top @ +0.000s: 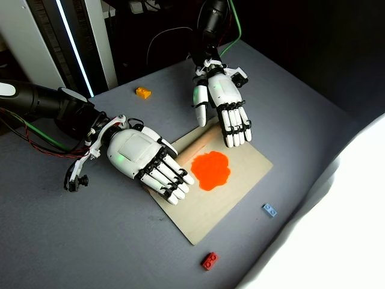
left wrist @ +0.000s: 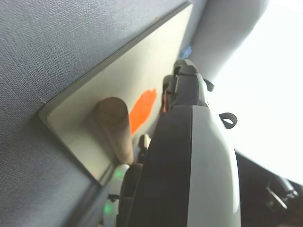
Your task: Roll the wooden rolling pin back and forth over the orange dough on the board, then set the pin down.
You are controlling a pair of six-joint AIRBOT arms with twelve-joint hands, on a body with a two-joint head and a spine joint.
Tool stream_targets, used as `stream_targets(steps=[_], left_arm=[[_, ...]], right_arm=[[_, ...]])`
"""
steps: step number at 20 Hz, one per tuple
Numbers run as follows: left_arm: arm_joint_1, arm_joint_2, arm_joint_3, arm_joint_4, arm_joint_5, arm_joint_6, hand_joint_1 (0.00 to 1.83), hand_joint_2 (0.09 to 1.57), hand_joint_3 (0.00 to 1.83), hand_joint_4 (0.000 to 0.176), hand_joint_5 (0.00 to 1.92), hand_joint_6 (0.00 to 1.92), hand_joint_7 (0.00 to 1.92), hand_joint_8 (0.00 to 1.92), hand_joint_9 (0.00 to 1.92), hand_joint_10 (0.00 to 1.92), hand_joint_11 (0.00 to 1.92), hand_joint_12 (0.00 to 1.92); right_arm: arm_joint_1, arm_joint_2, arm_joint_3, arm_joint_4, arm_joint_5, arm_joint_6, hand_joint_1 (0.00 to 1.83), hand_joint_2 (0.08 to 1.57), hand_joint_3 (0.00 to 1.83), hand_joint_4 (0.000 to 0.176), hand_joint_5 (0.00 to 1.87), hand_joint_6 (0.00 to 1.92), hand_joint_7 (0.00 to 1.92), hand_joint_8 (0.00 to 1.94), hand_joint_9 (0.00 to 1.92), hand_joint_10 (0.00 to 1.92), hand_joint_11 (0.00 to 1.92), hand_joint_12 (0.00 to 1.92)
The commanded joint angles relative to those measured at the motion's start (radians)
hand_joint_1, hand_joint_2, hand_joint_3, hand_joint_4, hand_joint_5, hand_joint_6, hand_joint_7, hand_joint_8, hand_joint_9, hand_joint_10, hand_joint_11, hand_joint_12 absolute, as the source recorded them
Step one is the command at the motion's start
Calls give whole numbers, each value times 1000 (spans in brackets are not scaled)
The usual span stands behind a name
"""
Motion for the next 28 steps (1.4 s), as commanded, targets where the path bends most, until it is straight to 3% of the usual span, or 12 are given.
stream_targets(steps=[1, 6, 10, 13, 17, 18, 20, 21, 23, 25, 26, 28], left_arm=[[-14, 13, -2, 49, -82, 0, 0, 1548, 0, 0, 181, 1, 200, 1, 168, 1, 0, 190], [-98, 80, -17, 102, 37, 15, 0, 1539, 0, 0, 115, 0, 130, 0, 102, 0, 0, 103], [-144, 115, -29, 119, 90, 18, 0, 1490, 0, 0, 130, 3, 146, 2, 113, 5, 0, 160], [-164, 125, -35, 135, 113, 16, 0, 1419, 0, 0, 53, 0, 85, 0, 64, 1, 0, 17], [-212, 155, -45, 153, 184, 31, 0, 1396, 0, 0, 80, 10, 133, 15, 106, 17, 35, 22], [-230, 173, -53, 153, 207, 51, 0, 1383, 5, 0, 135, 11, 172, 13, 146, 4, 0, 214], [-254, 204, -70, 153, 252, 79, 0, 1384, 4, 0, 157, 13, 200, 14, 174, 12, 0, 285], [-268, 222, -82, 153, 271, 94, 0, 1393, 3, 0, 205, 17, 278, 18, 260, 38, 0, 618], [-296, 263, -115, 153, 330, 120, 0, 1406, 4, 0, 261, 26, 353, 31, 337, 69, 0, 849], [-328, 291, -145, 153, 383, 137, 0, 1410, 3, 0, 278, 26, 378, 32, 364, 83, 0, 945], [-345, 304, -160, 153, 408, 149, 0, 1434, 7, 0, 347, 39, 459, 50, 440, 139, 0, 1171], [-384, 322, -183, 181, 456, 159, 52, 1448, 0, 0, 403, 4, 508, 30, 294, 556, 0, 1266]], right_arm=[[8, 6, -2, -80, -96, 1, 0, 1548, 0, 0, 405, 12, 397, 5, 326, 10, 0, 711], [17, 16, -7, -80, -100, 3, 0, 1525, 0, 0, 286, 0, 269, 0, 202, 0, 0, 487], [26, 33, -29, -80, -101, 6, 0, 1447, 0, 0, 246, 1, 247, 0, 179, 0, 0, 355], [41, 52, -58, -80, -102, 6, 0, 1378, 0, 0, 220, 0, 238, 0, 174, 1, 0, 341], [61, 100, -99, -80, -66, -2, 0, 1338, 0, 0, 263, 11, 294, 8, 231, 15, 0, 489], [70, 122, -111, -80, -46, -3, 0, 1331, 0, 0, 295, 18, 325, 11, 268, 21, 0, 602], [84, 158, -125, -80, -8, -3, 0, 1334, 0, 0, 309, 20, 339, 10, 283, 21, 0, 637], [92, 181, -135, -80, 22, -3, 0, 1341, 0, 0, 319, 22, 349, 12, 284, 20, 0, 649], [109, 235, -163, -80, 86, 8, 15, 1341, 0, 0, 349, 27, 388, 15, 342, 37, 0, 770], [131, 279, -184, -80, 136, 34, 46, 1335, 0, 0, 377, 33, 419, 18, 385, 51, 0, 867], [142, 297, -191, -80, 151, 53, 81, 1340, 0, 0, 415, 43, 463, 24, 450, 79, 0, 1005], [160, 334, -206, -80, 174, 70, 76, 1344, 1, 0, 464, 58, 526, 35, 495, 110, 0, 1132]])
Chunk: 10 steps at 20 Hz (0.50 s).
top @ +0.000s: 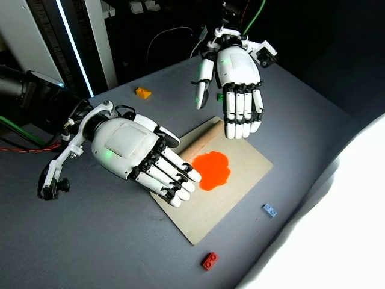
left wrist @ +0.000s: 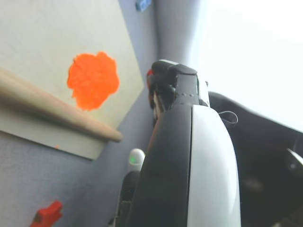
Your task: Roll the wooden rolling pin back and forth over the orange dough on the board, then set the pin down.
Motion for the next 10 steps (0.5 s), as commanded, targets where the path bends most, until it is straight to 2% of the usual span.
stream_targets(steps=[1, 3, 4, 5, 6, 7, 8, 9, 10], left_arm=[[-27, 11, -3, 42, -54, -8, 73, 1456, 0, 0, 423, 8, 527, 39, 216, 772, 0, 1324], [-87, 21, -12, 78, 17, -11, 101, 1469, 1, 0, 465, 24, 552, 93, 139, 1086, 0, 1466], [-99, 24, -13, 101, 28, -30, 141, 1472, 2, 0, 490, 105, 409, 530, 139, 1231, 0, 1545], [-106, 27, -13, 124, 28, -51, 165, 1469, 0, 0, 419, 384, 280, 940, 121, 1356, 0, 1621], [-114, 36, -17, 148, 37, -68, 120, 1486, 2, 0, 306, 826, 222, 1248, 112, 1501, 0, 1730], [-122, 46, -24, 158, 54, -68, 82, 1505, 6, 0, 248, 1169, 228, 1417, 139, 1587, 0, 1809], [-128, 58, -31, 166, 65, -68, 390, 1520, 0, 130, 306, 1771, 243, 1550, 170, 1699, 5, 1899], [-130, 72, -41, 168, 67, -68, 457, 1520, 0, 167, 323, 1891, 246, 1619, 183, 1758, 29, 1917], [-132, 84, -49, 168, 67, -67, 474, 1519, 0, 174, 331, 1915, 239, 1696, 196, 1820, 71, 1920]], right_arm=[[13, 15, -4, -77, -72, 6, 91, 1345, 0, 0, 508, 78, 592, 29, 496, 214, 0, 1196], [27, 41, -10, -78, -69, 3, 112, 1344, 1, 0, 581, 172, 720, 71, 410, 677, 0, 1332], [31, 50, -10, -78, -68, -2, 149, 1344, 0, 0, 623, 281, 783, 134, 411, 879, 0, 1454], [34, 59, -10, -78, -63, -6, 162, 1349, 1, 0, 582, 492, 767, 282, 413, 985, 17, 1544], [39, 73, -10, -78, -49, -7, 207, 1350, 1, 0, 573, 721, 712, 580, 461, 1098, 124, 1620], [44, 87, -11, -76, -28, -8, 252, 1358, 1, 0, 558, 943, 644, 921, 493, 1264, 256, 1694], [52, 98, -14, -39, 2, -17, 249, 1378, 4, 0, 564, 1091, 628, 1157, 497, 1412, 325, 1767], [71, 110, -30, 56, 53, -22, 247, 1387, 3, 0, 590, 1149, 638, 1247, 498, 1487, 339, 1818], [79, 119, -38, 89, 89, -21, 233, 1405, 6, 0, 613, 1209, 655, 1306, 507, 1551, 366, 1872]])
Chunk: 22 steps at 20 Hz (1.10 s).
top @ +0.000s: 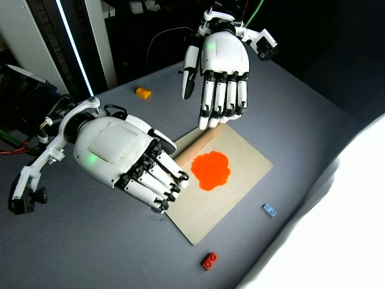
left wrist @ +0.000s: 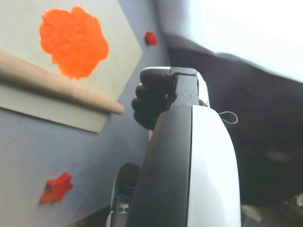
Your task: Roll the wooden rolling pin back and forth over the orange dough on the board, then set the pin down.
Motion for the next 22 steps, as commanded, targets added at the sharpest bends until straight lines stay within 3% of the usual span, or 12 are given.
stream_targets(steps=[1, 4, 7, 13, 17, 18, 20, 21, 22], left_arm=[[-20, 19, -8, 15, -99, 4, 490, 1514, 0, 176, 343, 1920, 273, 1773, 230, 1873, 116, 1921], [-49, 50, -28, 15, -65, 26, 520, 1513, 0, 151, 359, 1921, 371, 1817, 349, 1905, 256, 1921], [-93, 53, -36, 15, -21, 46, 521, 1513, 0, 149, 359, 1921, 375, 1817, 355, 1906, 263, 1921], [-149, 49, -47, 15, 17, 61, 538, 1517, 0, 126, 364, 1921, 409, 1889, 415, 1921, 324, 1921], [-176, 47, -43, 15, 44, 67, 539, 1514, 0, 131, 366, 1921, 418, 1902, 430, 1921, 344, 1921], [-177, 47, -42, 15, 46, 67, 528, 1515, 0, 143, 364, 1921, 407, 1917, 427, 1921, 338, 1921], [-178, 47, -43, 15, 47, 65, 535, 1513, 0, 139, 366, 1921, 419, 1902, 442, 1921, 351, 1921], [-178, 47, -43, 15, 48, 65, 547, 1513, 0, 125, 368, 1921, 425, 1891, 444, 1921, 354, 1921], [-177, 47, -43, 15, 49, 64, 542, 1514, 0, 129, 365, 1921, 415, 1887, 432, 1921, 339, 1921]], right_arm=[[7, 7, -5, -95, -36, 12, 227, 1423, 6, 0, 600, 1329, 664, 1412, 539, 1622, 419, 1911], [-5, 14, -5, -145, -32, -23, 238, 1442, 2, 0, 594, 1473, 706, 1517, 620, 1690, 529, 1921], [-6, 14, -4, -160, -19, -39, 242, 1442, 2, 0, 593, 1481, 707, 1522, 622, 1694, 534, 1921], [-8, 11, -23, -253, -48, -60, 288, 1439, 0, 0, 593, 1527, 704, 1519, 638, 1674, 552, 1921], [-2, 11, -25, -253, -3, -57, 284, 1443, 1, 0, 570, 1537, 702, 1524, 647, 1668, 548, 1921], [4, 17, -24, -253, 18, -48, 292, 1439, 0, 0, 557, 1563, 700, 1528, 646, 1676, 545, 1921], [18, 31, -16, -253, 62, -14, 266, 1446, 2, 0, 560, 1549, 699, 1523, 639, 1663, 536, 1921], [23, 36, -12, -253, 69, 16, 258, 1449, 3, 0, 561, 1554, 697, 1532, 637, 1675, 543, 1921], [26, 40, -10, -253, 69, 44, 261, 1449, 2, 0, 559, 1554, 694, 1537, 639, 1684, 542, 1921]])
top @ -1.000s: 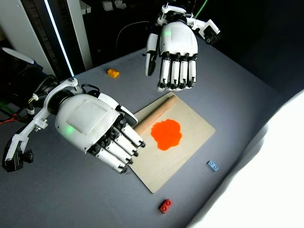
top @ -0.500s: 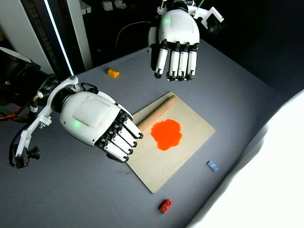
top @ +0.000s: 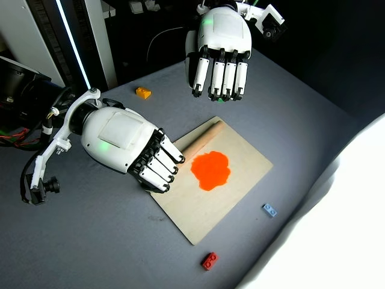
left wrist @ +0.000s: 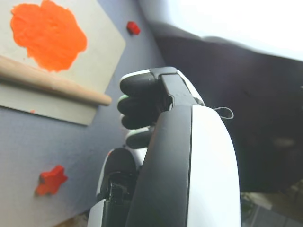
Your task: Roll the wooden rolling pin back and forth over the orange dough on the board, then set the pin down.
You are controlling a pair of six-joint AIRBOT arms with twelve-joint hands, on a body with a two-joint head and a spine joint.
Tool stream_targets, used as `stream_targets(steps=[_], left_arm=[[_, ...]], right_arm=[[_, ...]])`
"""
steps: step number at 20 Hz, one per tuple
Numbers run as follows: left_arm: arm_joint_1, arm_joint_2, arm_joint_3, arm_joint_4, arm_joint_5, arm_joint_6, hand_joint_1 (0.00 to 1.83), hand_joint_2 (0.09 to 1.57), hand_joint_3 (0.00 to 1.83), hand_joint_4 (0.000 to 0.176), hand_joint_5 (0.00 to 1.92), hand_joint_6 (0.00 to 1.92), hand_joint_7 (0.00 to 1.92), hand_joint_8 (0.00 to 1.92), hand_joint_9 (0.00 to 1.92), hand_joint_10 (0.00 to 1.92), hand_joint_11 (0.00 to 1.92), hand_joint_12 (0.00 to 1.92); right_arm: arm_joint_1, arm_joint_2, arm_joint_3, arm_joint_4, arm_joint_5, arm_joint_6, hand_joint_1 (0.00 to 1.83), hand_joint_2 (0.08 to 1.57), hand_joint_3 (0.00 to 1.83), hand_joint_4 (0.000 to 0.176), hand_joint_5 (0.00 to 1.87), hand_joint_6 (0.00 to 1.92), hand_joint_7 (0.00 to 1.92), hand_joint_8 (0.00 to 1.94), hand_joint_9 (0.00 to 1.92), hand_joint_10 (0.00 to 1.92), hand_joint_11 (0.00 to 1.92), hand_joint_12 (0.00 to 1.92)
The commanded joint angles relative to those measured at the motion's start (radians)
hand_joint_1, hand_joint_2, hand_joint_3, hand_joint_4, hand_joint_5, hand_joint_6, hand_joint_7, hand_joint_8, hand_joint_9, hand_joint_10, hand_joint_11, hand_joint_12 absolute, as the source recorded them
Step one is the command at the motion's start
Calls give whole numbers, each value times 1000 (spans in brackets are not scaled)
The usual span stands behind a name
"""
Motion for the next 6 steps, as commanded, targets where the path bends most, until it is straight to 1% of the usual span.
stream_targets(steps=[1, 2, 4, 5, 6], left_arm=[[-12, 1, 3, 11, -98, -1, 534, 1514, 0, 138, 363, 1921, 402, 1903, 427, 1921, 341, 1921], [-11, 1, 5, 11, -98, -1, 529, 1513, 0, 144, 363, 1921, 400, 1915, 422, 1921, 327, 1921], [-10, 1, 8, 11, -98, -4, 535, 1515, 0, 134, 364, 1921, 411, 1905, 441, 1921, 350, 1921], [-10, 2, 9, 11, -98, -5, 534, 1515, 1, 133, 362, 1921, 408, 1895, 437, 1921, 348, 1921], [-10, 2, 10, 11, -98, -6, 536, 1515, 0, 132, 365, 1921, 428, 1880, 447, 1921, 352, 1921]], right_arm=[[16, 9, 4, -57, -69, 12, 263, 1449, 1, 0, 552, 1548, 688, 1539, 635, 1688, 541, 1921], [21, 13, 5, -55, -53, 27, 281, 1442, 0, 0, 572, 1519, 702, 1521, 647, 1670, 546, 1921], [27, 18, 6, -44, -35, 44, 269, 1444, 0, 0, 570, 1503, 704, 1502, 640, 1657, 532, 1921], [34, 19, 7, -33, -19, 46, 244, 1450, 2, 0, 565, 1506, 698, 1497, 631, 1660, 524, 1921], [43, 22, 10, -22, 6, 54, 255, 1446, 0, 0, 571, 1501, 700, 1488, 631, 1663, 529, 1921]])
